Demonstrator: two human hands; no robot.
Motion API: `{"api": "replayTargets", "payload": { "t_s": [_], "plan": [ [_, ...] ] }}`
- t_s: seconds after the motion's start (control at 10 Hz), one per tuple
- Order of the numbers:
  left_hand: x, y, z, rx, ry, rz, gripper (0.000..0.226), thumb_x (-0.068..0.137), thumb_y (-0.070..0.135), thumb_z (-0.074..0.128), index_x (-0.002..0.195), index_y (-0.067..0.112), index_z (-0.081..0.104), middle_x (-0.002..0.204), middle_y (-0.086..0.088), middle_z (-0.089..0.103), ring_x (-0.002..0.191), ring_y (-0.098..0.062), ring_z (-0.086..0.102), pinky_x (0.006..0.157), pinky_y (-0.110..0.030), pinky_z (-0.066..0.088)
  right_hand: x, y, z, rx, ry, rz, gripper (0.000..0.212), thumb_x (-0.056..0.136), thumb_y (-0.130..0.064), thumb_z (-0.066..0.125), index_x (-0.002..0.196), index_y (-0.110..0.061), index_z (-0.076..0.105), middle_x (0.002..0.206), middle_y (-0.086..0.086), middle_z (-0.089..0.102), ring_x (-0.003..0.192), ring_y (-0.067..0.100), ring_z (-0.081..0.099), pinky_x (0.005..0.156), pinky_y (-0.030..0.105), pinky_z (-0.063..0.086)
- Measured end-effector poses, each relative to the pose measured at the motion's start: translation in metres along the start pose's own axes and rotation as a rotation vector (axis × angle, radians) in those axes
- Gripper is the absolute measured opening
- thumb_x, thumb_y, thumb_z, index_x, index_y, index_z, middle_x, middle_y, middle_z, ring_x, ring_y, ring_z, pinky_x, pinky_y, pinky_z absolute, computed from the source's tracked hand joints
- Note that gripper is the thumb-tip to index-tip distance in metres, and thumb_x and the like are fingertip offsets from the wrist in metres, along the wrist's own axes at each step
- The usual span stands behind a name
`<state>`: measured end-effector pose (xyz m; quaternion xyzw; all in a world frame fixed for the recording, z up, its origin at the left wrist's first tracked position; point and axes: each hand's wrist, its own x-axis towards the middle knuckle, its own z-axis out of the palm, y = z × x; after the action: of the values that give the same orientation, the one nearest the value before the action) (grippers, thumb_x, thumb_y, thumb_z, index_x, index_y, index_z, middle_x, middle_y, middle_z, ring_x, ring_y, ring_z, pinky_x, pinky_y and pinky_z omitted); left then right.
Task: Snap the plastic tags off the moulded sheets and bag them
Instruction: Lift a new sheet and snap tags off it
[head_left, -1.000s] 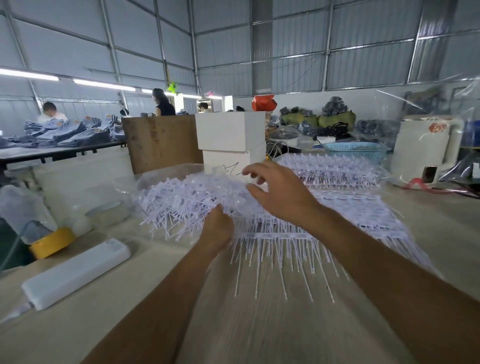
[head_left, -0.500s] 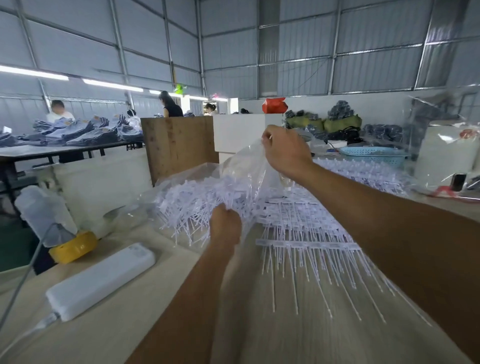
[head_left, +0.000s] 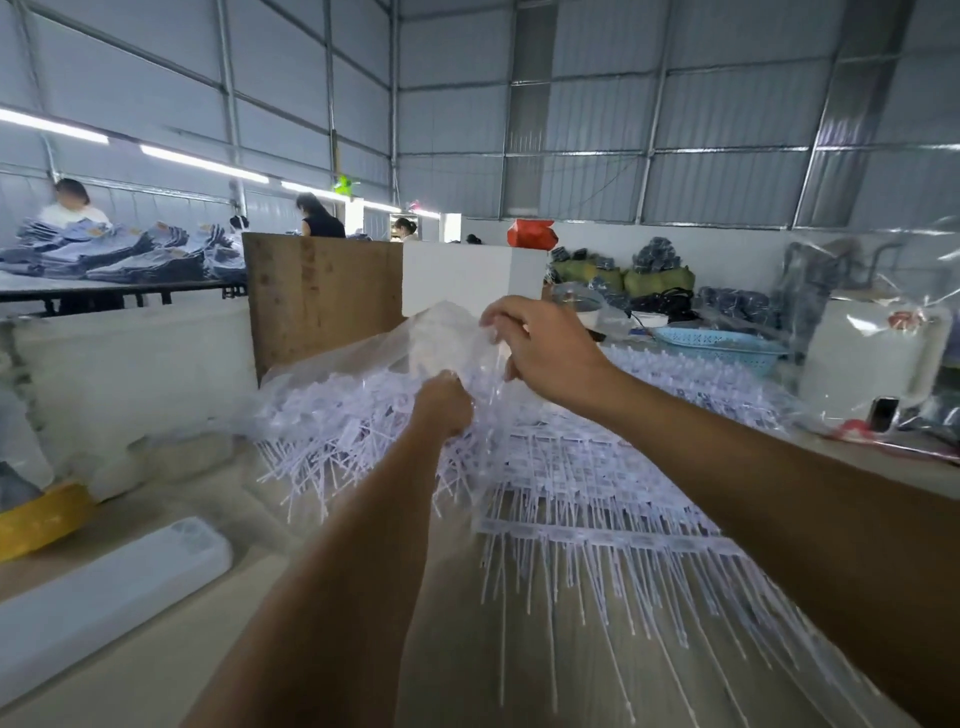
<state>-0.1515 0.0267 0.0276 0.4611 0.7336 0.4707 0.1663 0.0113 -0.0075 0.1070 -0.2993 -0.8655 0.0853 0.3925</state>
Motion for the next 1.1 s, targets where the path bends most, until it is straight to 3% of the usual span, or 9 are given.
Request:
{"api": "replayTargets", "payload": {
  "t_s": [0.1, 0.2, 0.3, 0.4, 0.6, 0.7, 0.8, 1.0, 1.1],
  "plan": [
    [0.000, -0.004, -0.014, -0.125, 0.026, 0.028, 0.041, 0.102, 0.008, 0.049, 0.141, -0.003, 0.048, 0.138, -0.023, 0.055, 0.113, -0.034, 0.061, 0.091, -0.040, 0.057, -0.031, 0.007, -0.005, 0.114, -0.092, -0.069, 0.029, 0.107, -0.025, 0.046, 0.131, -0.030, 0.061, 0.115, -0.008, 0.064, 0.067, 0.007, 0.071, 0.070, 0.036, 0.060],
    [-0.003, -0.011, -0.035, 0.039, 0.047, 0.150, 0.038, 0.100, 0.012, 0.057, 0.137, 0.001, 0.055, 0.137, -0.019, 0.058, 0.112, -0.028, 0.061, 0.091, -0.035, 0.057, -0.081, 0.028, -0.013, 0.165, -0.129, -0.103, 0.032, 0.106, -0.026, 0.050, 0.136, -0.034, 0.058, 0.121, -0.010, 0.058, 0.076, 0.001, 0.069, 0.067, 0.021, 0.056],
    [-0.025, -0.024, -0.061, 0.410, 0.072, 0.289, 0.034, 0.100, 0.008, 0.053, 0.132, 0.003, 0.063, 0.133, -0.018, 0.063, 0.120, -0.032, 0.059, 0.106, -0.038, 0.044, -0.135, 0.059, -0.029, 0.124, -0.137, -0.021, 0.029, 0.104, -0.021, 0.053, 0.130, -0.030, 0.062, 0.115, -0.009, 0.058, 0.079, 0.001, 0.068, 0.072, 0.024, 0.056],
    [-0.057, -0.027, -0.078, 0.541, 0.001, 0.510, 0.033, 0.097, -0.002, 0.052, 0.125, 0.003, 0.069, 0.124, -0.015, 0.069, 0.114, -0.033, 0.064, 0.101, -0.034, 0.045, -0.179, 0.097, -0.055, 0.113, -0.029, 0.103, 0.023, 0.102, -0.012, 0.056, 0.115, -0.024, 0.070, 0.107, -0.008, 0.062, 0.076, 0.008, 0.070, 0.075, 0.035, 0.058],
    [-0.123, 0.034, -0.098, 0.379, 0.599, 0.866, 0.027, 0.087, -0.006, 0.052, 0.098, 0.005, 0.074, 0.094, -0.017, 0.074, 0.081, -0.036, 0.065, 0.075, -0.038, 0.050, -0.223, 0.168, -0.117, -0.051, 0.297, 0.304, 0.028, 0.098, -0.002, 0.058, 0.096, -0.027, 0.069, 0.103, 0.001, 0.071, 0.077, 0.020, 0.069, 0.074, 0.034, 0.054],
    [-0.147, 0.084, -0.069, 0.286, 0.596, 1.056, 0.025, 0.085, -0.002, 0.050, 0.093, 0.008, 0.071, 0.091, -0.009, 0.071, 0.081, -0.023, 0.060, 0.073, -0.028, 0.042, -0.234, 0.197, -0.134, -0.143, 0.397, 0.469, 0.025, 0.096, 0.000, 0.055, 0.097, -0.019, 0.071, 0.106, 0.013, 0.070, 0.083, 0.029, 0.064, 0.084, 0.040, 0.052],
    [-0.157, 0.115, -0.010, 0.235, 0.301, 1.014, 0.025, 0.095, 0.004, 0.049, 0.102, 0.014, 0.071, 0.102, -0.004, 0.071, 0.087, -0.024, 0.064, 0.079, -0.036, 0.053, -0.246, 0.213, -0.136, -0.151, 0.414, 0.591, 0.023, 0.095, -0.002, 0.054, 0.103, -0.015, 0.072, 0.102, 0.018, 0.066, 0.085, 0.036, 0.065, 0.087, 0.047, 0.053],
    [-0.146, 0.063, 0.100, 0.764, -0.315, 0.568, 0.052, 0.104, 0.047, 0.042, 0.147, 0.020, 0.042, 0.150, -0.008, 0.045, 0.137, -0.030, 0.043, 0.108, -0.052, 0.042, -0.260, 0.233, -0.131, -0.032, 0.322, 0.705, 0.006, 0.094, -0.017, 0.066, 0.091, -0.021, 0.070, 0.084, 0.007, 0.070, 0.086, 0.031, 0.066, 0.083, 0.036, 0.050],
    [-0.134, 0.019, 0.112, 0.848, -0.211, 0.574, 0.055, 0.102, 0.054, 0.037, 0.141, 0.018, 0.048, 0.145, -0.008, 0.048, 0.133, -0.031, 0.042, 0.109, -0.048, 0.038, -0.257, 0.241, -0.128, -0.059, 0.209, 0.733, 0.017, 0.092, -0.030, 0.072, 0.103, -0.018, 0.073, 0.085, 0.002, 0.065, 0.087, 0.017, 0.059, 0.082, 0.025, 0.041]
  ]
}}
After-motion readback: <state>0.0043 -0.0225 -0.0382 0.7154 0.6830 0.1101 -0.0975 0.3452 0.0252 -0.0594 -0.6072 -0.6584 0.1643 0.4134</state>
